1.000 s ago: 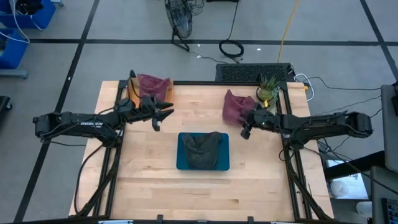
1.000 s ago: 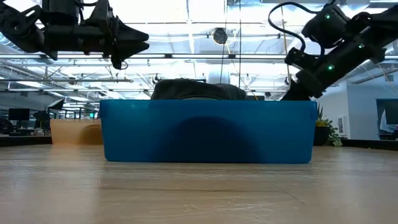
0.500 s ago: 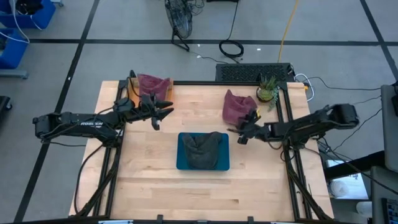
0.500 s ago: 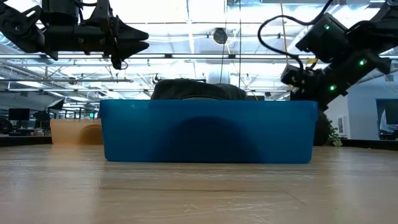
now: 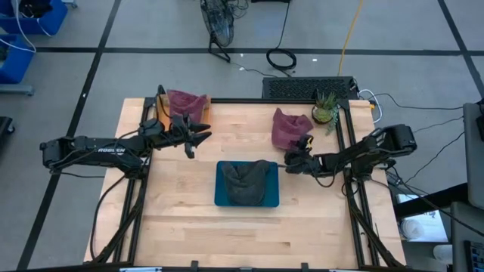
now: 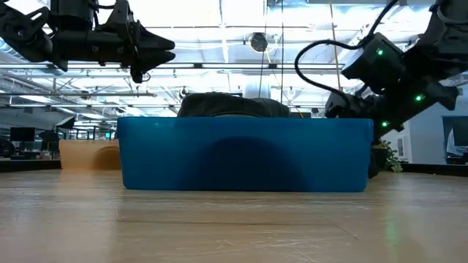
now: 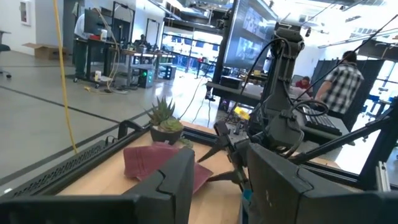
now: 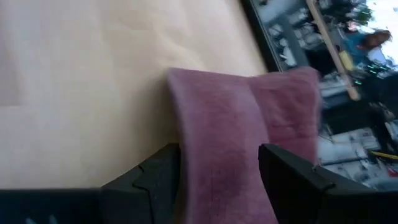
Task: Pick & Place hat
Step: Put the red cap into the orange bin
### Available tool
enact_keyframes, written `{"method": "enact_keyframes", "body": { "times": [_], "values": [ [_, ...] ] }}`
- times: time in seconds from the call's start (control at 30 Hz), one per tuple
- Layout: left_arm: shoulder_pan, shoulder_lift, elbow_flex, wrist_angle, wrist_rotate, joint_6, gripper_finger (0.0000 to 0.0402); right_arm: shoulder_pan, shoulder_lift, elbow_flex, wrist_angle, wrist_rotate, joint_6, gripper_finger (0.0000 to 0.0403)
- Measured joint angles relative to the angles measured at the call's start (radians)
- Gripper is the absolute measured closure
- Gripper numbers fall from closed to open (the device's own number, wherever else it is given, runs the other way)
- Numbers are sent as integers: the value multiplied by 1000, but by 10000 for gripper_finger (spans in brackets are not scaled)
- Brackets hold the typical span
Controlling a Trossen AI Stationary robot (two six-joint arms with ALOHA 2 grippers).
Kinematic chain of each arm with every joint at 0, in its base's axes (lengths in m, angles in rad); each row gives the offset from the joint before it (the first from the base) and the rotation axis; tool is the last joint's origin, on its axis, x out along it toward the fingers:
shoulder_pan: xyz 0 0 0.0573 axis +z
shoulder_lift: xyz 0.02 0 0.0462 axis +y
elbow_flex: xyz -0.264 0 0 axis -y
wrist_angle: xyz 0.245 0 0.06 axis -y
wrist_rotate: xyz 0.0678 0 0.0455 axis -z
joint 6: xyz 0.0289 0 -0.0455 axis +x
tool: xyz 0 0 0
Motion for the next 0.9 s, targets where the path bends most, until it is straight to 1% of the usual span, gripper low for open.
{"method": "enact_keyframes", "body": {
  "times": [0.17,0.23,0.3,0.33,0.43,0.53,0.67,0.7,0.8,0.9],
  "values": [
    [0,0,0,1,0,0,252,-23,14,0,25,20,9,211],
    [0,0,0,1,0,2,252,-27,14,0,29,57,10,224],
    [0,0,0,0,0,2,252,-27,14,0,36,116,11,241],
    [0,0,0,0,0,2,252,-27,14,0,43,140,11,250],
    [0,0,0,0,0,2,252,-23,14,0,67,165,2,285],
    [0,0,0,1,1,0,252,-7,3,0,96,167,-14,327],
    [0,-17,0,2,39,-1,252,12,-44,1,127,183,-79,387],
    [0,-26,0,6,48,-1,252,16,-60,5,132,189,-96,392],
    [0,-70,0,0,50,0,252,30,-129,13,131,221,-142,385],
    [-1,-122,0,-8,51,-5,252,34,-217,42,134,219,-198,388]
  ]
}}
